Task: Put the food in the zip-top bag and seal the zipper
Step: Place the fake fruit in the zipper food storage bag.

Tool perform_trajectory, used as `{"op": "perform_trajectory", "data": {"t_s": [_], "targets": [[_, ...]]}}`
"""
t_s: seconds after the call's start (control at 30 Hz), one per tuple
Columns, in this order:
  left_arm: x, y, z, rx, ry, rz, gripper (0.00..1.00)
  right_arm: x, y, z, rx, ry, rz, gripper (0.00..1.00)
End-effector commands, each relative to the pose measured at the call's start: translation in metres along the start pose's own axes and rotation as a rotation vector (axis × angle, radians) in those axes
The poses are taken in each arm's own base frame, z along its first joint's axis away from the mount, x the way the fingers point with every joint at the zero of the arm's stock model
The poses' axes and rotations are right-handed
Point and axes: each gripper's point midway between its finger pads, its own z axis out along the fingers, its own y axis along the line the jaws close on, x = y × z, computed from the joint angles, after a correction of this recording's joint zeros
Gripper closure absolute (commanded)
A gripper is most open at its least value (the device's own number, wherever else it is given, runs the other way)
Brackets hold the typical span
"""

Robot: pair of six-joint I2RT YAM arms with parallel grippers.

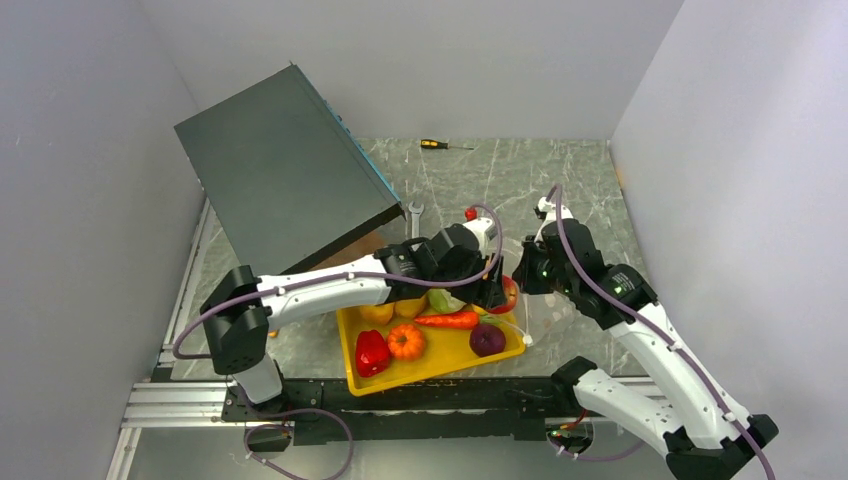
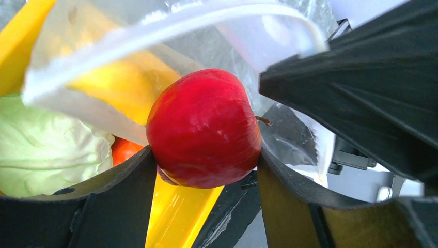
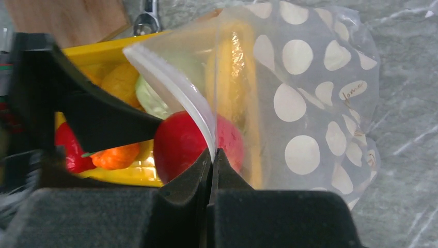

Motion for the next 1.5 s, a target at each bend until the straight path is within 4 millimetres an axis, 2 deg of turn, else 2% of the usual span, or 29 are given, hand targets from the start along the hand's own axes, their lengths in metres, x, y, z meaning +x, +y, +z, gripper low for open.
{"op": "perform_trajectory", "data": {"t_s": [0.0,0.23,0.4,0.5,0.57,0.7,0.83,0.87,0.9,1.23,1.37,1.47], "targets": [[-0.014,-0.014,0.001,0.028,-0.015,-0.027,0.76,-0.018,0.019,-0.011,-0.098,-0.081,0.027,1.00],[-0.026,-0.032,0.003,0.103,-0.014,-0.053,0.73,-0.017,0.019,-0.012,-0.100,-0.081,0.030,1.00],[-0.040,-0.034,0.007,0.121,-0.021,-0.108,0.59,-0.016,0.021,-0.014,-0.118,-0.086,0.040,1.00],[-0.043,-0.031,0.012,0.120,-0.013,-0.138,0.55,-0.017,0.021,-0.015,-0.118,-0.090,0.040,1.00],[-0.044,-0.032,0.011,0.128,-0.022,-0.141,0.46,-0.018,0.020,-0.015,-0.112,-0.091,0.037,1.00],[-0.046,-0.032,0.003,0.141,-0.054,-0.133,0.19,-0.017,0.017,-0.015,-0.095,-0.093,0.033,1.00],[-0.045,-0.032,-0.009,0.145,-0.068,-0.108,0.10,-0.017,0.011,-0.015,-0.066,-0.096,0.026,1.00],[-0.045,-0.032,-0.011,0.145,-0.067,-0.101,0.03,-0.017,0.010,-0.015,-0.059,-0.098,0.024,1.00],[-0.044,-0.031,-0.013,0.145,-0.065,-0.094,0.01,-0.017,0.008,-0.015,-0.053,-0.096,0.022,1.00],[-0.053,-0.029,-0.049,0.115,-0.124,-0.041,0.00,-0.020,0.003,-0.018,-0.025,-0.108,0.018,1.00],[-0.050,-0.022,-0.064,0.081,-0.127,0.016,0.01,-0.022,-0.002,-0.020,0.005,-0.121,0.026,1.00],[-0.045,-0.006,-0.071,-0.005,-0.144,0.065,0.01,-0.025,-0.011,-0.022,0.057,-0.141,0.050,1.00]]}}
